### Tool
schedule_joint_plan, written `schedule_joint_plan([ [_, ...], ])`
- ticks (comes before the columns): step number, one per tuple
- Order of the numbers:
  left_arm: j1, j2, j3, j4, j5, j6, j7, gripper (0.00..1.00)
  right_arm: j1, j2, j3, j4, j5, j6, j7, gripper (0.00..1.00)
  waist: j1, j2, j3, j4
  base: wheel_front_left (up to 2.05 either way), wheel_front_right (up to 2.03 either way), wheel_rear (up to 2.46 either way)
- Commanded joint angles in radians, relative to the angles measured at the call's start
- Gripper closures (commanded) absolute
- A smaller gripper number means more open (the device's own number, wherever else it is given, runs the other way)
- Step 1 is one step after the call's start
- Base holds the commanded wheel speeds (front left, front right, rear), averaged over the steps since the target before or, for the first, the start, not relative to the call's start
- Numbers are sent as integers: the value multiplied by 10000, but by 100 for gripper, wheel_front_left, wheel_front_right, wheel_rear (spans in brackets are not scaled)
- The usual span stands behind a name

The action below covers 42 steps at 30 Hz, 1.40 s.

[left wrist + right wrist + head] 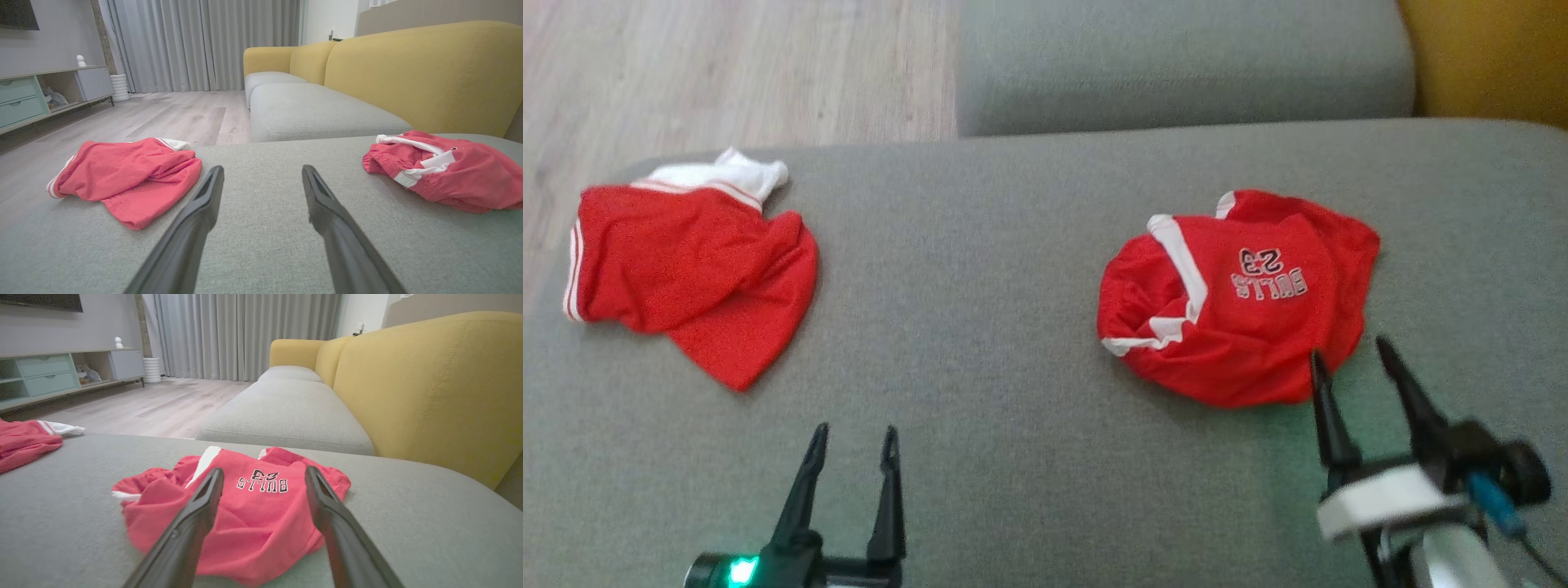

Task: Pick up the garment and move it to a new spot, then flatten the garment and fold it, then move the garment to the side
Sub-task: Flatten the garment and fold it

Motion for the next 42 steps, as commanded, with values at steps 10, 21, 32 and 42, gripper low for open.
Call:
schedule_joint_plan([
  [10,-1541,-56,-667,-387,280,211,-93,0,-4044,-787,-351,2890,-854,-7,-55,0,0,-1,1920,550,0,0,0],
  [21,-2248,-56,-1298,-148,190,464,-93,0,-6988,-1894,565,7344,592,-7,1686,100,0,-1,2655,1119,0,0,0],
  [32,-2270,-34,-1097,-167,300,517,-93,0,-7534,-2302,996,6977,1825,-7,137,100,0,-1,2537,106,0,0,0],
  [42,-2425,211,-1001,-196,550,233,-93,0,-5903,-1928,-2874,6439,627,-7,-48,100,0,-1,2609,-1404,0,0,0],
])
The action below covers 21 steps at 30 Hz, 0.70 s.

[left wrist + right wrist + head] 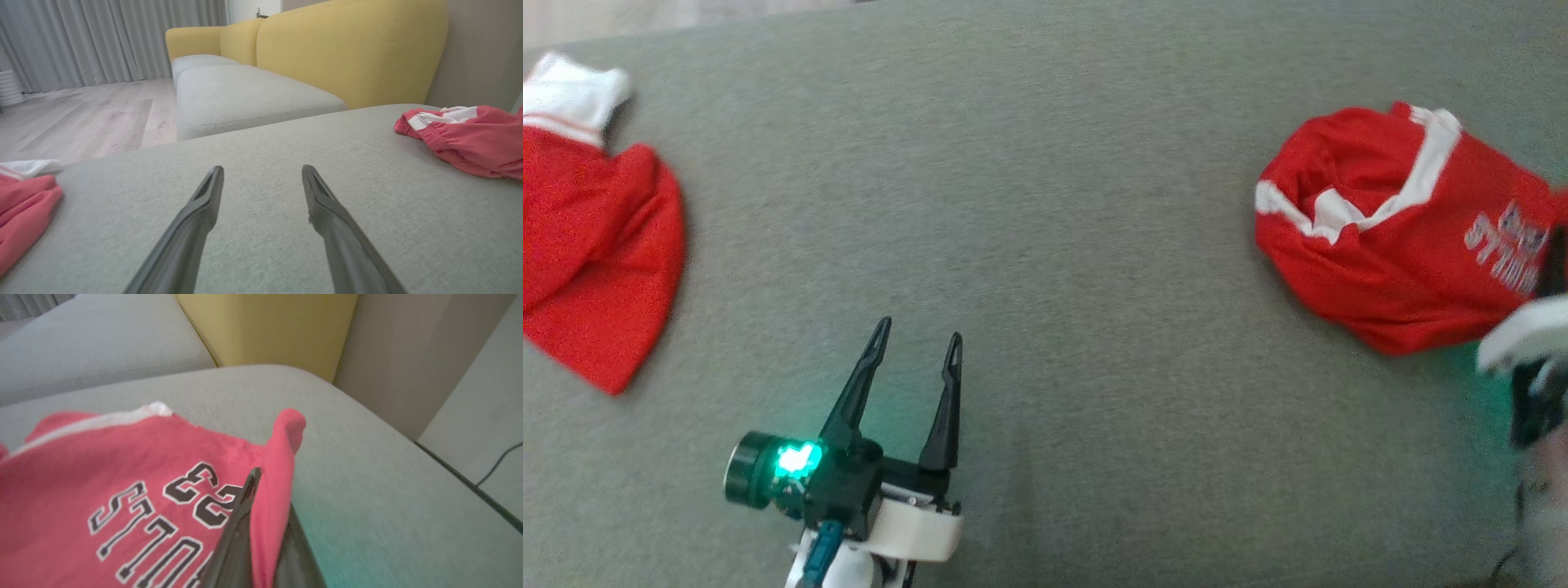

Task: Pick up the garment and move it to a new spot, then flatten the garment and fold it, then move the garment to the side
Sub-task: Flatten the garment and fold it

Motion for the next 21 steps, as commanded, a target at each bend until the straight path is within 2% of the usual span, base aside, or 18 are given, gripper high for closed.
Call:
schedule_joint_plan([
  [1,-373,89,240,-286,106,-59,-93,0,206,257,27,-335,-219,-7,-130,100,0,0,30,-444,0,0,0],
  [2,-466,128,184,-242,136,-144,-93,0,566,520,-572,-455,-725,-7,-131,42,0,0,25,-669,0,0,0],
  [3,-507,143,178,-226,141,-163,-93,0,693,636,-866,-559,-1015,-7,-131,0,0,0,17,-772,0,0,0],
  [8,-630,162,111,-106,135,-249,-93,0,1040,1271,-1697,-1815,-2161,-7,-133,0,0,0,-69,-958,0,0,0],
  [11,-618,141,16,-10,118,-298,-93,0,1162,1554,-1569,-2971,-2613,-7,-134,0,0,0,-198,-863,0,0,0],
  [13,-582,109,-48,37,84,-307,-93,0,1214,1716,-773,-3548,-2332,-7,-134,0,0,0,-279,-726,0,0,0],
  [17,-515,35,-158,76,25,-277,-93,0,1452,1772,1755,-3983,-1455,-7,185,0,0,0,-412,-358,0,0,0],
  [21,-519,-28,-233,77,-24,-242,-93,0,1535,1339,4253,-4068,-239,-7,1144,0,0,0,-477,90,0,0,0],
])
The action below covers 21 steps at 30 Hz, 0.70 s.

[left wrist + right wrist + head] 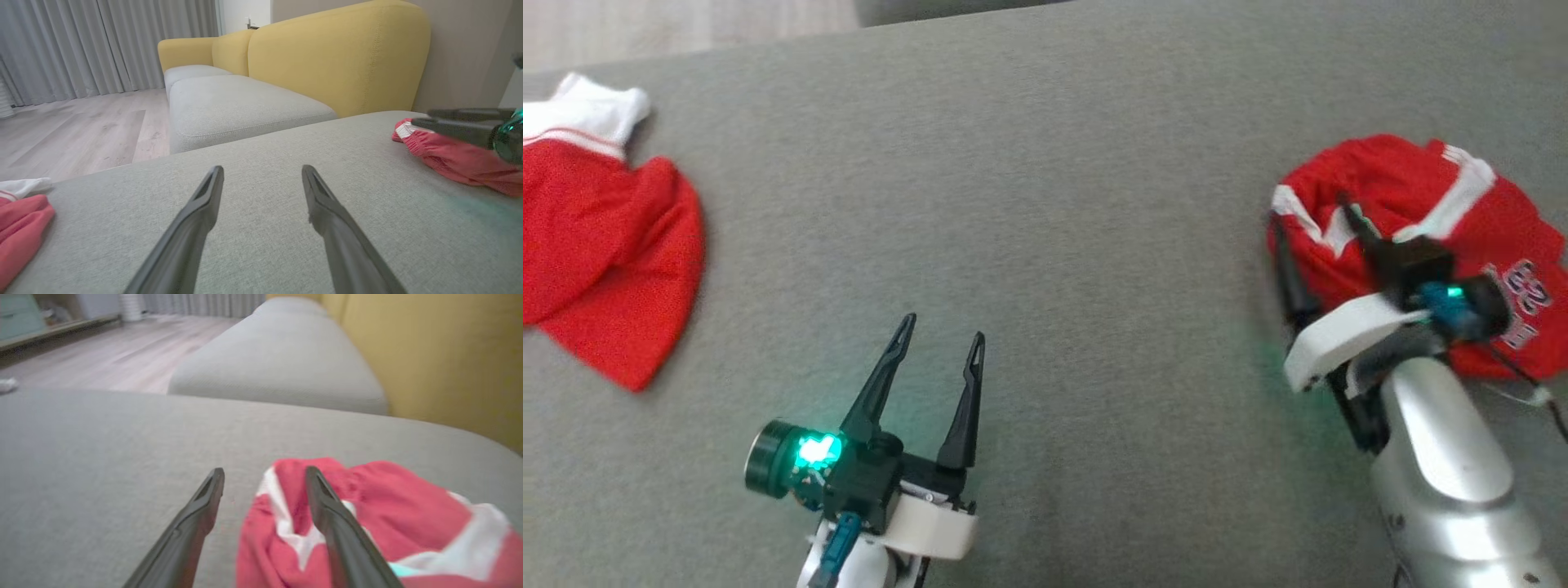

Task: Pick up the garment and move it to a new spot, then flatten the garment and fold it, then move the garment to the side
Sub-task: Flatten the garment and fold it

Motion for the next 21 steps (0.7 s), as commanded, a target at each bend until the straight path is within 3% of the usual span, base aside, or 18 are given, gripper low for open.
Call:
schedule_joint_plan([
  [1,-110,-45,222,-269,-46,30,-82,0,-37,-345,431,-277,156,-7,219,0,0,0,-73,286,0,0,0],
  [3,-118,-71,187,-274,-59,54,-82,0,-57,-701,698,-169,202,-7,683,0,0,0,-125,515,0,0,0],
  [7,-80,-119,161,-350,-121,179,-82,0,77,-1115,107,-4,-825,-7,1260,0,0,0,-235,931,0,0,0],
  [8,-52,-129,159,-373,-143,204,-82,0,171,-1076,-62,23,-995,-7,1350,7,0,0,-266,1010,0,0,0],
  [10,4,-143,137,-398,-180,216,-82,0,350,-977,-181,50,-1145,-7,1408,100,0,0,-347,1156,0,0,0],
  [14,110,-159,131,-367,-224,215,-82,0,503,-874,-12,-54,-1002,-7,1109,100,0,0,-527,1325,0,0,0],
  [21,492,-176,269,-374,-234,204,-82,0,518,-422,2105,-1119,1465,-7,-10,100,0,0,-1141,1388,0,0,0],
])
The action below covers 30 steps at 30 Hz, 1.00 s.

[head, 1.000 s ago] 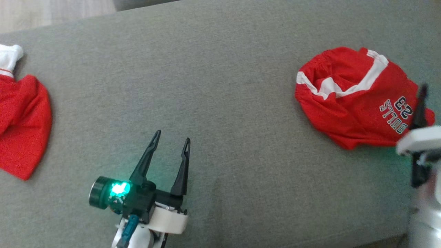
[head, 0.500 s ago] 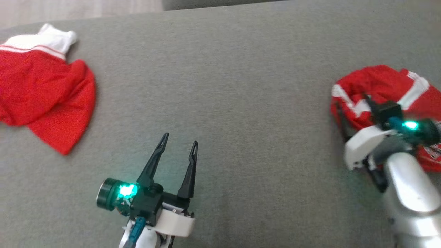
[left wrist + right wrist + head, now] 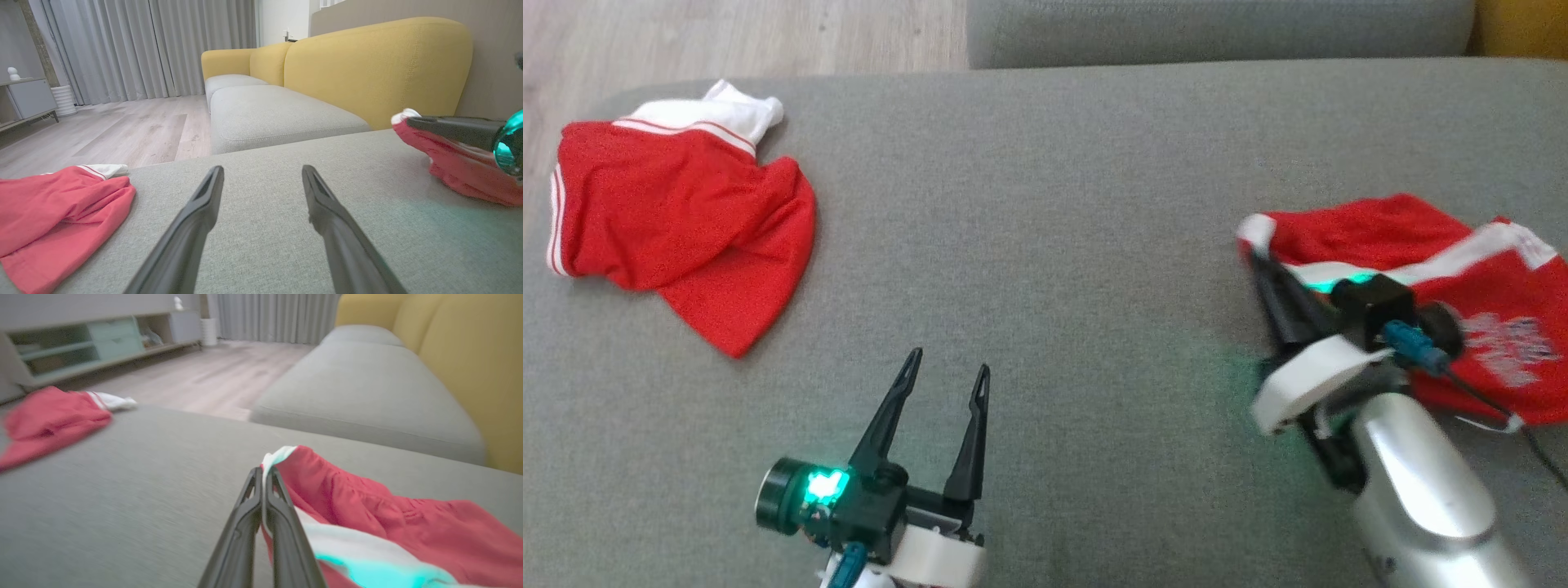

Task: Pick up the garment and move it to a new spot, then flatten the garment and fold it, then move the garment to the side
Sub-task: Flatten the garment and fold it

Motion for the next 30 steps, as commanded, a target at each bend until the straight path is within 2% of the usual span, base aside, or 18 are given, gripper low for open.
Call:
schedule_joint_plan([
  [1,-112,-45,365,-318,-13,29,-80,0,-193,124,615,-650,629,-7,-201,100,1,-1,-167,-20,0,0,0],
  [4,32,-32,476,-359,22,22,-80,0,-127,-49,1742,-1833,2280,-7,-250,100,1,-1,-328,-108,0,0,0],
  [7,149,-21,575,-413,48,9,-80,0,69,-626,2490,-3147,3570,-7,-92,100,1,-1,-403,-188,0,0,0],
  [11,185,-24,590,-484,115,-37,-80,0,984,-1744,2632,-3670,4107,-7,884,100,1,-1,-354,-198,0,0,0],
  [15,118,-28,566,-513,121,-153,-80,0,2081,-2381,2856,-3667,4509,-7,1571,100,1,-1,-215,-262,0,0,0],
  [16,84,-22,569,-508,123,-198,-80,0,2262,-2429,2832,-3637,4540,-7,1602,84,1,-1,-175,-322,0,0,0],
  [17,37,-16,568,-500,116,-259,-80,0,2408,-2464,2872,-3632,4530,-7,1642,25,1,-1,-135,-387,0,0,0],
  [18,-16,-3,554,-489,104,-347,-80,0,2531,-2459,2887,-3652,4546,-7,1657,0,1,-1,-104,-464,0,0,0],
  [21,-205,75,493,-436,47,-696,-80,0,2790,-2468,2884,-3955,4721,-7,1556,0,1,-1,-26,-719,0,0,0],
  [25,-550,229,346,-437,-139,-1300,-80,0,2936,-2642,2353,-4277,4691,-7,1233,0,1,-1,52,-1126,0,0,0],
  [27,-661,192,298,-255,-708,-1592,-80,0,3027,-2668,2125,-4377,4678,-7,1173,0,1,-1,72,-1308,0,0,0],
  [30,-931,143,-94,329,-2121,-1853,-80,0,3135,-2650,1910,-4470,4685,-7,1156,0,1,-1,121,-1558,0,0,0],
])
